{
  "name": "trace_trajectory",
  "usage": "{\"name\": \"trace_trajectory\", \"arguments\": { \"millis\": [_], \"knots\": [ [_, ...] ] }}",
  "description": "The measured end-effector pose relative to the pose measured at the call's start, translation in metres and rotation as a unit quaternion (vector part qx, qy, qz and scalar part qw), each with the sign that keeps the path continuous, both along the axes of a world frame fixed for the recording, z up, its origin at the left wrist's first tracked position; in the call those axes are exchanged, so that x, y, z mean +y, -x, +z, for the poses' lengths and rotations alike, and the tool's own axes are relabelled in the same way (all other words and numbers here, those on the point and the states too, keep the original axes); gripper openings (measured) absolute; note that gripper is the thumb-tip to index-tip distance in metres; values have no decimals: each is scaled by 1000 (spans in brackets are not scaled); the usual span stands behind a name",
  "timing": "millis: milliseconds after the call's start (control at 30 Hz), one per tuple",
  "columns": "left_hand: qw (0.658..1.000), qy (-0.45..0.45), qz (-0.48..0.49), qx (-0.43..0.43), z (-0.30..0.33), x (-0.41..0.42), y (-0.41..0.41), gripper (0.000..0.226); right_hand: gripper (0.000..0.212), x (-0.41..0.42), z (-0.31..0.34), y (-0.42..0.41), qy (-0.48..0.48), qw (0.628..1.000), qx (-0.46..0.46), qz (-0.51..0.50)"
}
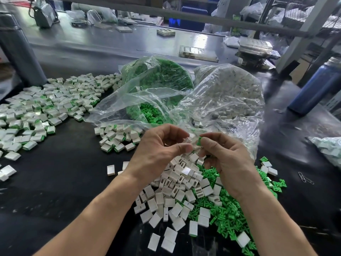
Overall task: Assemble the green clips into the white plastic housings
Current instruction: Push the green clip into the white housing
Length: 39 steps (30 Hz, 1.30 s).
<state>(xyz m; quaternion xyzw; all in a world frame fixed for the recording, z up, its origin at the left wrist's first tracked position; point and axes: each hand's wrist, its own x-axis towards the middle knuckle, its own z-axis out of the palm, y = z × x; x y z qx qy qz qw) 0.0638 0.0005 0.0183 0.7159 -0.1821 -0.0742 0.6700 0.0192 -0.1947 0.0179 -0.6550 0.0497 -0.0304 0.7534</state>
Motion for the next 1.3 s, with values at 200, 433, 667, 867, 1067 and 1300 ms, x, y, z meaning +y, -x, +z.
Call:
{"name": "trace_trajectory", "arguments": {
  "millis": [200, 433, 667, 867, 1067, 1300],
  "knots": [
    [1000, 6, 9, -13, -2, -5, 3, 36, 19, 8, 2, 1, -91, 996, -16, 13],
    [1000, -9, 16, -24, -4, -10, 5, 39, 15, 16, 4, 3, -107, 994, -22, 2],
    [1000, 13, 22, -13, -4, -11, 6, 34, 22, 22, 6, 5, -70, 997, -17, -9],
    [999, 31, 13, -6, -3, -11, 7, 35, 21, 24, 7, 6, -63, 998, -11, -15],
    [998, 62, -14, 14, -1, -10, 8, 38, 18, 23, 5, 5, -80, 997, -8, -14],
    [999, 44, -3, 26, -3, -10, 6, 35, 21, 20, 4, 5, 3, 999, -48, -11]
  ]
}}
